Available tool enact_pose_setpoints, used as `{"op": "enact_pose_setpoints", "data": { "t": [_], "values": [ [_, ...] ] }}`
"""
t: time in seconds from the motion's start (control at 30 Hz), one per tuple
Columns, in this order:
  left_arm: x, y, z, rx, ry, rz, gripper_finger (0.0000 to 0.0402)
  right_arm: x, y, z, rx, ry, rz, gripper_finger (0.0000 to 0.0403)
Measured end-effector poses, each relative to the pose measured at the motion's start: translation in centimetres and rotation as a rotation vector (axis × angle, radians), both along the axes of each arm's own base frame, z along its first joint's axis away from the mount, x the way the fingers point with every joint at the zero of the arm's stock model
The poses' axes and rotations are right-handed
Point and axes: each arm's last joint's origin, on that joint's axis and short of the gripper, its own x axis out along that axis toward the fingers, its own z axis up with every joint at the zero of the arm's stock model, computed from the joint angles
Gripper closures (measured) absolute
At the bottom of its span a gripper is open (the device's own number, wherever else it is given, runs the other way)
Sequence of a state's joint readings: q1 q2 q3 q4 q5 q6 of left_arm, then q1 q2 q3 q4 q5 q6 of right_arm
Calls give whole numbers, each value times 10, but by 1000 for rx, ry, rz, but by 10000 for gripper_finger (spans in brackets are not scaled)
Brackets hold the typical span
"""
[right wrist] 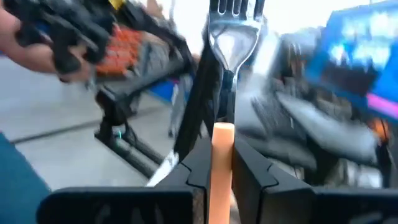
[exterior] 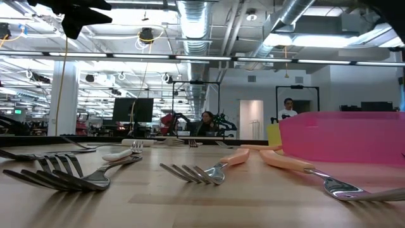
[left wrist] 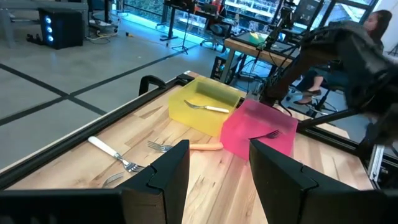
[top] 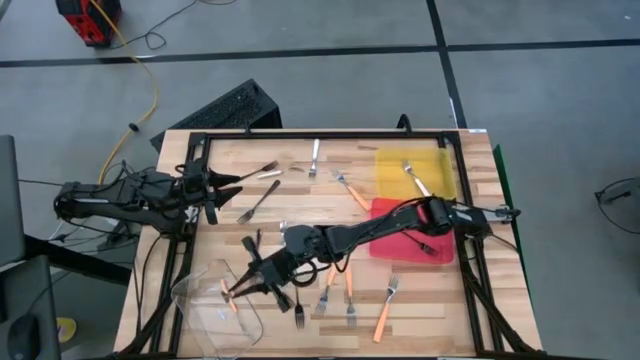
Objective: Sort silverware by color (type)
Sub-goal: Put the orange fork into the transparent bin
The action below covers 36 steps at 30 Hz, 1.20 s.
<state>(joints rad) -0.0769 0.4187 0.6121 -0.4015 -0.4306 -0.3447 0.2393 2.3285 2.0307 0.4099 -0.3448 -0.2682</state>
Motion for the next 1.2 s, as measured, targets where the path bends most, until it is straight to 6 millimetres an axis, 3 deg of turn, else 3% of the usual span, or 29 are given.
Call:
{"op": "enact_pose_setpoints", "data": {
  "t": [0.17,0.6,0.9,1.2],
  "values": [
    [0,0,0,0,0,0,250,9,-8,-18,36,-83,94,339],
    [0,0,0,1,1,3,250,17,-24,-29,-33,-165,271,339],
    [0,0,0,1,1,3,250,49,-17,-74,-29,-142,307,339],
    [0,0,-1,1,8,3,250,60,-33,-104,-103,-76,287,339]
  ]
}}
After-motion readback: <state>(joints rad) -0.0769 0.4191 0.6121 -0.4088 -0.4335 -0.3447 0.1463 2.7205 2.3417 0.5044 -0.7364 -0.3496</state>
